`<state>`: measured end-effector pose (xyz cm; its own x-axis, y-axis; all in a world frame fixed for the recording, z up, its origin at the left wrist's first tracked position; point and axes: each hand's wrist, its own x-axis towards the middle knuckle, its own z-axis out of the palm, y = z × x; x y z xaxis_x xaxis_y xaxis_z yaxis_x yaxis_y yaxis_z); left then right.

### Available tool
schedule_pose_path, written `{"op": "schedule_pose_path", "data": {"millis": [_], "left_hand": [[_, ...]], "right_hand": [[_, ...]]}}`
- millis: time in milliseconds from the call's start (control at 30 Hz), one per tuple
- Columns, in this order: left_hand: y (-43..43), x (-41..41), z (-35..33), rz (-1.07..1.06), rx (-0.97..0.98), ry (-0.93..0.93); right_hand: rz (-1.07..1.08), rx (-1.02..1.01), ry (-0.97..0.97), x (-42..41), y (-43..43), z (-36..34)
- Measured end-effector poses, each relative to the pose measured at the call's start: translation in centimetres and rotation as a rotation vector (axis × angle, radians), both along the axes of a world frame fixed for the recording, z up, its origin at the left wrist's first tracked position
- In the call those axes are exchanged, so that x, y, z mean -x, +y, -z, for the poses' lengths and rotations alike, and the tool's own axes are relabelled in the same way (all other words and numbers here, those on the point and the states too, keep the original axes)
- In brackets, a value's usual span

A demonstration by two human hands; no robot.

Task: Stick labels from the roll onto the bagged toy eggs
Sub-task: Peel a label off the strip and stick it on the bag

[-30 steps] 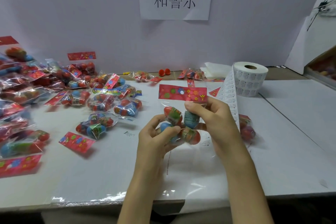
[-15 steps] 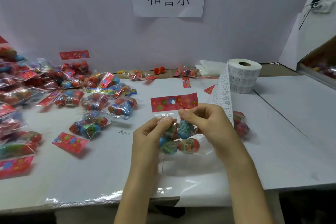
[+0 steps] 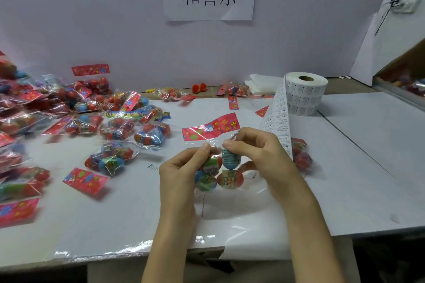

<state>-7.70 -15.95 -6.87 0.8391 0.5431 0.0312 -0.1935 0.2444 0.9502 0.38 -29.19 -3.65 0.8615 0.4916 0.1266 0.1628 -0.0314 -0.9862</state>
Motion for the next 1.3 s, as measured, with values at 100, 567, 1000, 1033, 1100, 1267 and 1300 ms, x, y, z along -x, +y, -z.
{"op": "schedule_pose_path", "data": {"millis": [100, 567, 1000, 1033, 1100, 1267, 1300], "left_hand": [[0.0, 0.0, 0.1, 0.011, -0.016, -0.009], [-0.2, -0.1, 0.1, 0.244, -0.077, -0.044], [-0.7, -0.3, -0.4, 0.214, -0.111, -0.062], [-0.7, -0.3, -0.2, 0.231, -0.151, -0.060], [-0.8, -0.3, 0.2, 0.229, -0.188, -0.086], [-0.5, -0.4, 0.3, 0.155, -0.166, -0.111], [-0.6, -0.4, 0.2, 0.151, -0.160, -0.108]], "right_hand": [[-0.002, -0.009, 0.005, 0.0, -0.1, -0.1], [0.180, -0.197, 0.058, -0.9, -0.7, 0.3], [0.192, -0.190, 0.036, -1.1, -1.2, 0.7], [0.191, -0.183, 0.030, -1.1, -1.3, 0.7], [0.182, -0.175, 0.028, -1.2, -1.3, 0.8], [0.157, -0.176, 0.050, -1.3, -1.2, 0.7], [0.160, -0.172, 0.043, -1.3, -1.2, 0.7]]}}
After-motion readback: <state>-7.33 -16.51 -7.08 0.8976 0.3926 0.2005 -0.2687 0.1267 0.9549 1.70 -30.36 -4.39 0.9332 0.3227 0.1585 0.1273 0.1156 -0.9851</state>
